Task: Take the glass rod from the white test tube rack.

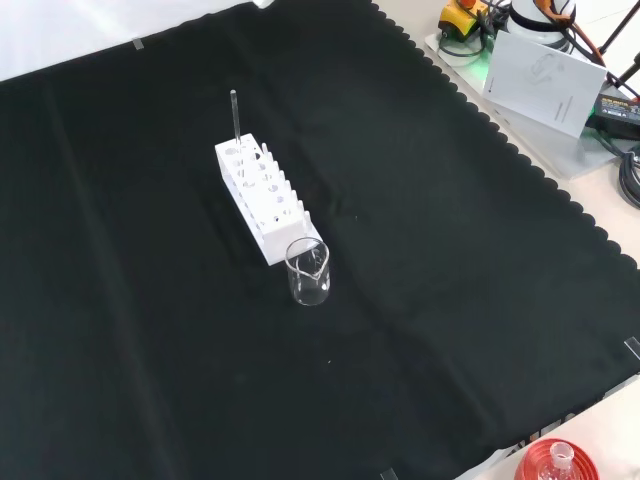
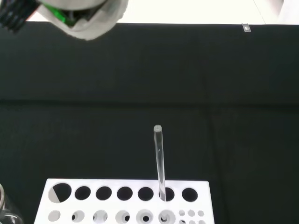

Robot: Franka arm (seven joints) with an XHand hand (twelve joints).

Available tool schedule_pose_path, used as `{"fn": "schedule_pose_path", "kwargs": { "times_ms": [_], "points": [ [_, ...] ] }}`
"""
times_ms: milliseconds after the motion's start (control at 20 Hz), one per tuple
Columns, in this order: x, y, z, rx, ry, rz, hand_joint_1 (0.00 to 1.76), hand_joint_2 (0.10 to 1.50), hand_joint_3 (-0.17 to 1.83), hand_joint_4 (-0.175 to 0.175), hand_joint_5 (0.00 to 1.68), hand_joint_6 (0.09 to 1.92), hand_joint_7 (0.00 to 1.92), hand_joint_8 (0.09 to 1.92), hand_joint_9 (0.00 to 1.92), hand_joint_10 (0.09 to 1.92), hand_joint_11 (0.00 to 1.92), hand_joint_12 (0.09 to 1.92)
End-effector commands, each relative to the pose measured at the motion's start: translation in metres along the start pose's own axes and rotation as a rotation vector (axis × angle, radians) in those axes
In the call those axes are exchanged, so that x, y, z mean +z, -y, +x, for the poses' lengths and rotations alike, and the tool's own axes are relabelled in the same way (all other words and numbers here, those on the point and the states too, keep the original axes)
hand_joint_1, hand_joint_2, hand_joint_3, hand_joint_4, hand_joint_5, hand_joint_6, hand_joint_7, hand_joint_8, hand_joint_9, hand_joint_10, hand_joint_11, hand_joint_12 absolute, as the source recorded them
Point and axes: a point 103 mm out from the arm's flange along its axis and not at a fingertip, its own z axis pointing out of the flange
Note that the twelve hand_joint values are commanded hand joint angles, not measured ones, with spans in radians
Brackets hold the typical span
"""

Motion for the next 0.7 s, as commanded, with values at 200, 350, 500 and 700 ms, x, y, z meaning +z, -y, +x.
{"fn": "schedule_pose_path", "kwargs": {
  "times_ms": [200,350,500,700],
  "points": [
    [0.010,-0.025,-0.006,-0.049,-0.014,0.024,0.94,0.58,0.70,-0.175,0.74,0.91,0.92,0.75,1.01,0.65,0.86,1.19],
    [0.019,-0.028,-0.007,-0.059,-0.023,0.041,0.93,0.57,0.70,-0.175,0.74,0.90,0.92,0.75,1.01,0.64,0.86,1.19],
    [0.028,-0.028,-0.008,-0.064,-0.018,0.057,0.93,0.57,0.70,-0.175,0.74,0.91,0.92,0.75,1.01,0.64,0.86,1.19],
    [0.041,-0.029,-0.010,-0.066,-0.011,0.078,0.92,0.57,0.71,-0.175,0.74,0.91,0.92,0.75,1.01,0.64,0.86,1.19]
  ]
}}
